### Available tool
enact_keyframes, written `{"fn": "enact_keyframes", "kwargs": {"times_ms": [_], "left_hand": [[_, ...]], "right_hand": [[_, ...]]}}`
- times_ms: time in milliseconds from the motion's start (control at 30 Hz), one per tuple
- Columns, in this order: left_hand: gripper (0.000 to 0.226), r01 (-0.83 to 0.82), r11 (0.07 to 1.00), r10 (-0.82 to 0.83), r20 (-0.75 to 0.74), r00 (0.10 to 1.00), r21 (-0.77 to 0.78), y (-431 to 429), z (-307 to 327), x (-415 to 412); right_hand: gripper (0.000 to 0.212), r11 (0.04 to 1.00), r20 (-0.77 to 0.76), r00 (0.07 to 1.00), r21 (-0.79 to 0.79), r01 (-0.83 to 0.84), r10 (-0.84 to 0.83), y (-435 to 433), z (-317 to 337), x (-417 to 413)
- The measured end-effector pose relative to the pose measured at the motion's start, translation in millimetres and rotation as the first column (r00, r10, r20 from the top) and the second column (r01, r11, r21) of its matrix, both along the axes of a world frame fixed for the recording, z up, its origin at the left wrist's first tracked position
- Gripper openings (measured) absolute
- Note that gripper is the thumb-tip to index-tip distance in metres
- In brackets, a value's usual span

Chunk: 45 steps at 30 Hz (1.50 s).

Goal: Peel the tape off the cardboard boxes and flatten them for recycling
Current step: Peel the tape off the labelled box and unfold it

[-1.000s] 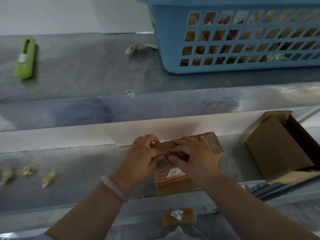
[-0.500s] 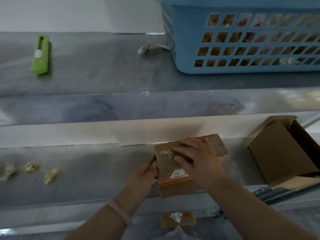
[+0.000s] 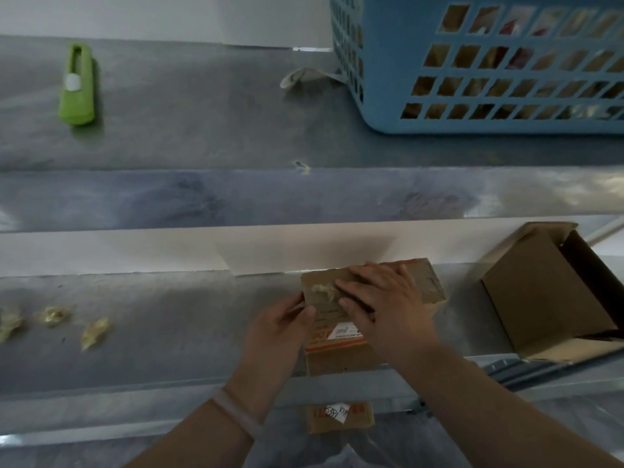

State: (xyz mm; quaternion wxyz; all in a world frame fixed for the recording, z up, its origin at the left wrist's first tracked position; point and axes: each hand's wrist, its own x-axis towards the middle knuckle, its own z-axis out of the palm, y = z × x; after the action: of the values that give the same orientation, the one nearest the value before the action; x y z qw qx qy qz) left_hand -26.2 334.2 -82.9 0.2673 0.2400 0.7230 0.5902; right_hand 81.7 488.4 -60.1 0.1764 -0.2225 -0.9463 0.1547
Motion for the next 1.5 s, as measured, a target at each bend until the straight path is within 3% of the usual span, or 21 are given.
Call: {"fn": "enact_keyframes", "kwargs": {"times_ms": [67, 100, 133, 200, 267, 300, 400, 500, 533, 600, 700, 767, 833, 1000, 1233, 1400, 1500], "left_hand": [[0.022, -0.065, 0.998, 0.065, 0.009, 0.998, -0.012, 3, 4, -2], [0.031, -0.095, 0.995, 0.093, -0.037, 0.995, -0.040, 3, 4, -4], [0.040, -0.098, 0.993, 0.084, -0.175, 0.981, -0.071, 4, 5, -5], [0.052, -0.001, 0.993, -0.065, -0.543, 0.837, -0.121, 7, 10, -5], [0.053, 0.133, 0.969, -0.244, -0.730, 0.638, -0.207, 15, 16, -6], [0.051, 0.156, 0.953, -0.302, -0.755, 0.582, -0.260, 20, 19, -7], [0.045, 0.088, 0.904, -0.395, -0.739, 0.545, -0.419, 26, 27, -14], [0.038, 0.052, 0.880, -0.427, -0.740, 0.519, -0.472, 31, 38, -19], [0.034, 0.041, 0.878, -0.431, -0.747, 0.506, -0.478, 35, 42, -18], [0.031, 0.004, 0.871, -0.444, -0.785, 0.432, -0.490, 48, 49, -9], [0.054, -0.011, 0.812, -0.548, -0.769, 0.329, -0.584, 69, 46, 12], [0.063, -0.045, 0.758, -0.621, -0.741, 0.254, -0.651, 79, 37, 20], [0.065, -0.098, 0.733, -0.649, -0.735, 0.198, -0.673, 84, 31, 20], [0.062, -0.123, 0.725, -0.657, -0.734, 0.171, -0.678, 83, 29, 23], [0.061, -0.152, 0.723, -0.645, -0.737, 0.201, -0.674, 83, 29, 26], [0.060, -0.159, 0.728, -0.633, -0.743, 0.217, -0.667, 84, 29, 26], [0.060, -0.157, 0.735, -0.626, -0.749, 0.219, -0.660, 85, 29, 26]], "right_hand": [[0.031, 1.000, 0.032, 0.999, -0.001, -0.026, 0.026, -4, 2, 1], [0.034, 0.998, 0.039, 0.998, -0.020, -0.058, 0.059, -5, 3, 2], [0.038, 0.993, 0.034, 0.994, -0.060, -0.100, 0.102, -5, 3, 3], [0.048, 0.971, -0.014, 0.986, -0.176, -0.165, 0.165, -3, 8, 5], [0.050, 0.956, -0.078, 0.986, -0.242, -0.165, 0.150, 3, 12, 11], [0.049, 0.967, -0.112, 0.987, -0.214, -0.138, 0.116, 6, 11, 15], [0.052, 0.981, -0.177, 0.973, -0.147, 0.122, -0.148, 18, 3, 38], [0.056, 0.808, -0.061, 0.911, -0.489, 0.329, -0.408, 28, -4, 62], [0.049, 0.728, -0.041, 0.905, -0.610, 0.313, -0.424, 32, -6, 68], [0.029, 0.670, -0.070, 0.910, -0.700, 0.247, -0.409, 37, -9, 74], [0.028, 0.578, -0.122, 0.902, -0.800, 0.157, -0.415, 39, -12, 78], [0.024, 0.550, -0.150, 0.885, -0.824, 0.134, -0.440, 36, -17, 83], [0.019, 0.566, -0.109, 0.859, -0.792, 0.229, -0.500, 34, -24, 87], [0.007, 0.550, -0.060, 0.825, -0.772, 0.319, -0.562, 36, -30, 86], [0.014, 0.740, 0.030, 0.903, -0.562, 0.370, -0.428, 47, -29, 82], [0.006, 0.647, -0.026, 0.876, -0.684, 0.336, -0.481, 46, -32, 80], [0.012, 0.633, -0.059, 0.865, -0.707, 0.316, -0.498, 45, -31, 80]]}}
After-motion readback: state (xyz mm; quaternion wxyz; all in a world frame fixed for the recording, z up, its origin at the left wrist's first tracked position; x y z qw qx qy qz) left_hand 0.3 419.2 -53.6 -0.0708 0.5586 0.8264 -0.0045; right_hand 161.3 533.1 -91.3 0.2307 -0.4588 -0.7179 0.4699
